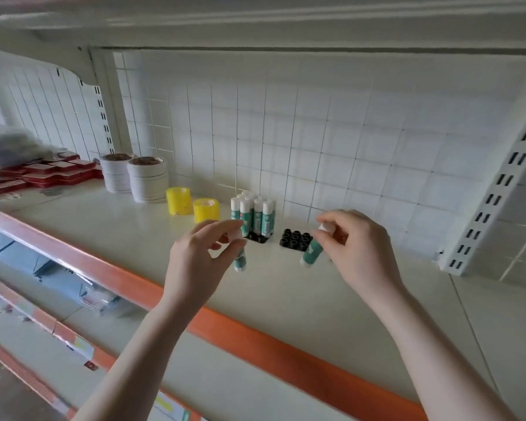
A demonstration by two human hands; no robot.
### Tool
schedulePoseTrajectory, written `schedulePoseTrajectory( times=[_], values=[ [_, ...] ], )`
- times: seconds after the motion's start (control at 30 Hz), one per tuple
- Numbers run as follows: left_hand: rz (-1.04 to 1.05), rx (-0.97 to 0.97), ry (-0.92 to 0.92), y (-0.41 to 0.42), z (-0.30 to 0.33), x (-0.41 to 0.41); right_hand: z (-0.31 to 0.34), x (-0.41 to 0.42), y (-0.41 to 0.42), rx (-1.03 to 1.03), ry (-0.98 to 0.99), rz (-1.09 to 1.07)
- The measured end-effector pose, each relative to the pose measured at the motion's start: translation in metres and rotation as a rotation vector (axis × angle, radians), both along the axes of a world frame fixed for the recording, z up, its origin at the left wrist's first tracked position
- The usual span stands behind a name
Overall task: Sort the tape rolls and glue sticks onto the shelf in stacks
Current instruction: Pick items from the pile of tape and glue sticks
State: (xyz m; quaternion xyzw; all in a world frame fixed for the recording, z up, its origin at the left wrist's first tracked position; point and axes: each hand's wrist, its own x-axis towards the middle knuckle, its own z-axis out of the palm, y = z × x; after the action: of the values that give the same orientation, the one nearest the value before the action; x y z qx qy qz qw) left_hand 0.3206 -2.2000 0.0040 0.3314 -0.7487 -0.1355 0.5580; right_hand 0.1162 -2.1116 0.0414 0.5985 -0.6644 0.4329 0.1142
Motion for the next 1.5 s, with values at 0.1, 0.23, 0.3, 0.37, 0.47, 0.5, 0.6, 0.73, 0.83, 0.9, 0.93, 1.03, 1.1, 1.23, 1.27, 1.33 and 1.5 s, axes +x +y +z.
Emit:
schedulePoseTrajectory(
  times=[0.1,0.23,0.3,0.37,0.47,0.5,0.6,0.73,0.83,0.9,0.93,1.03,1.1,1.23,1.27,1.33,1.5],
  values=[
    [-0.007,0.011,-0.011,-0.03,0.0,0.008,0.004,0.008,-0.038,0.021,-0.018,0.001],
    [-0.003,0.058,0.002,-0.065,-0.002,0.019,0.003,0.021,-0.088,0.076,-0.015,-0.02],
    [-0.012,0.077,-0.004,-0.078,-0.005,0.022,-0.001,0.027,-0.109,0.117,-0.015,-0.035],
    [-0.029,0.082,-0.002,-0.091,-0.008,0.026,-0.005,0.032,-0.126,0.138,-0.017,-0.046],
    [-0.072,0.09,-0.001,-0.106,-0.012,0.032,-0.012,0.041,-0.142,0.159,-0.026,-0.077],
    [-0.088,0.092,-0.002,-0.11,-0.013,0.035,-0.014,0.043,-0.146,0.17,-0.025,-0.091],
    [-0.128,0.106,-0.008,-0.12,-0.016,0.041,-0.018,0.051,-0.154,0.196,-0.016,-0.142],
    [-0.169,0.112,-0.002,-0.131,-0.016,0.046,-0.024,0.059,-0.161,0.222,0.006,-0.18],
    [-0.203,0.115,0.003,-0.137,-0.016,0.048,-0.028,0.061,-0.165,0.232,0.019,-0.208],
    [-0.218,0.122,-0.002,-0.141,-0.016,0.049,-0.03,0.06,-0.165,0.214,0.023,-0.224],
    [-0.224,0.12,-0.007,-0.142,-0.016,0.05,-0.03,0.06,-0.165,0.2,0.022,-0.229],
    [-0.235,0.119,-0.018,-0.145,-0.016,0.05,-0.033,0.058,-0.165,0.143,0.021,-0.242],
    [-0.241,0.116,-0.019,-0.147,-0.016,0.05,-0.034,0.056,-0.166,0.096,0.023,-0.233],
    [-0.25,0.103,-0.019,-0.151,-0.016,0.048,-0.036,0.054,-0.169,0.035,0.07,-0.236],
    [-0.25,0.102,-0.018,-0.151,-0.016,0.047,-0.036,0.053,-0.17,0.027,0.09,-0.236],
    [-0.247,0.105,-0.017,-0.152,-0.016,0.045,-0.036,0.052,-0.173,0.021,0.127,-0.233],
    [-0.25,0.107,-0.006,-0.155,-0.017,0.043,-0.039,0.053,-0.183,-0.02,0.234,-0.2]
  ],
)
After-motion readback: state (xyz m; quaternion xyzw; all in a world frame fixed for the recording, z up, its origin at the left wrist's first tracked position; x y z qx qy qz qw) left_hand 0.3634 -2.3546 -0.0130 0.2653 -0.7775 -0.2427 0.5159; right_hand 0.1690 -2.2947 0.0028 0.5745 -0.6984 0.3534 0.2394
